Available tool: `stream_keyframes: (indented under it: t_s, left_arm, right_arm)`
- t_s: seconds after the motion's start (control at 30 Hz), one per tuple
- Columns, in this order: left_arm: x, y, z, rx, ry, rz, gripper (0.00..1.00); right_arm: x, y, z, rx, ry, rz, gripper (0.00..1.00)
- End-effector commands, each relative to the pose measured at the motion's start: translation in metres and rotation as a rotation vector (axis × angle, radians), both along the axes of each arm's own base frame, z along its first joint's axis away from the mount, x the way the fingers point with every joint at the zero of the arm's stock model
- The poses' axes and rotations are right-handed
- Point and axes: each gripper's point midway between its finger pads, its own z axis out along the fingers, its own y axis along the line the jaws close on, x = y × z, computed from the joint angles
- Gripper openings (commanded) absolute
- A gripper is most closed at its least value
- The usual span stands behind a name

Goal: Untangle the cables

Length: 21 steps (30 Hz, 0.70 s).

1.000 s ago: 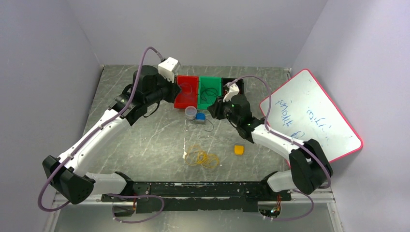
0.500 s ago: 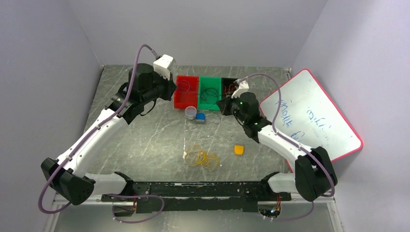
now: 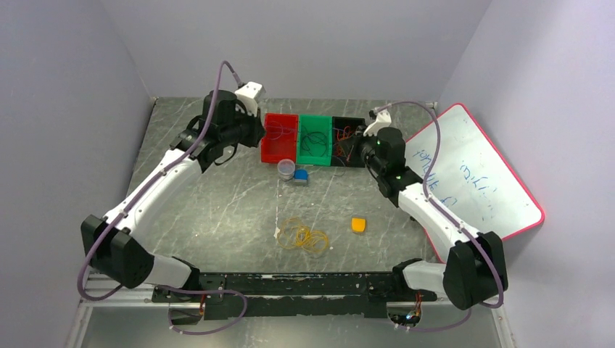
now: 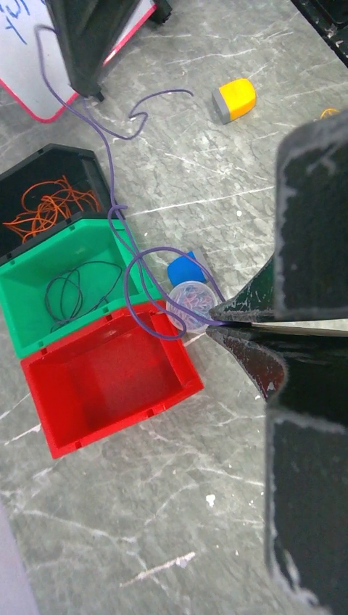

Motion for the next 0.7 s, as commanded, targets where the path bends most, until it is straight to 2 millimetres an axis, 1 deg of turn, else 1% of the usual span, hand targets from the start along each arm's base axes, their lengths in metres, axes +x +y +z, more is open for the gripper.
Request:
stream_keyframes:
  t_s: [0.0,0.07,0.1,0.17,0.27,0.37,0.47,0.57,0.67]
  left_arm:
    - [0.019,-0.018,0.008,-0.029,-0.034,-0.066,0.07]
    - [0.03,-0.023,0.006,-0.016,-0.04,-0.07,0.07]
    - [0.037,-0.024,0.005,-0.009,-0.042,-0.068,0.07]
    - [0.05,-0.029,0.003,-0.001,-0.046,-0.071,0.07]
    - [0.068,-0.032,-0.003,0.018,-0.038,-0.066,0.07]
    - [0.08,-0.027,-0.007,0.017,-0.029,-0.041,0.07]
    - [0.081,-0.017,-0.005,0.016,-0.037,-0.009,0.07]
    - [0.077,-0.002,-0.002,0.009,-0.035,0.019,0.07]
    - [0.067,0.012,0.0,-0.011,-0.031,0.035,0.07]
  right_arm:
    - [0.017,0.01,0.031,0.031,-0.064,0.058,0.0]
    - [0.031,0.015,0.034,0.041,-0.059,0.074,0.0]
    - [0.039,0.019,0.031,0.037,-0.045,0.086,0.0]
    - [0.059,0.029,0.042,0.04,-0.06,0.112,0.0]
    - [0.087,0.036,0.033,0.045,-0.044,0.098,0.0]
    - [0.11,0.035,0.026,0.04,-0.033,0.068,0.0]
    - [0.123,0.025,0.023,0.043,-0.025,0.014,0.0]
    - [0.128,0.003,0.021,0.038,-0.018,-0.06,0.0]
    - [0.127,-0.022,0.016,0.037,-0.006,-0.138,0.0]
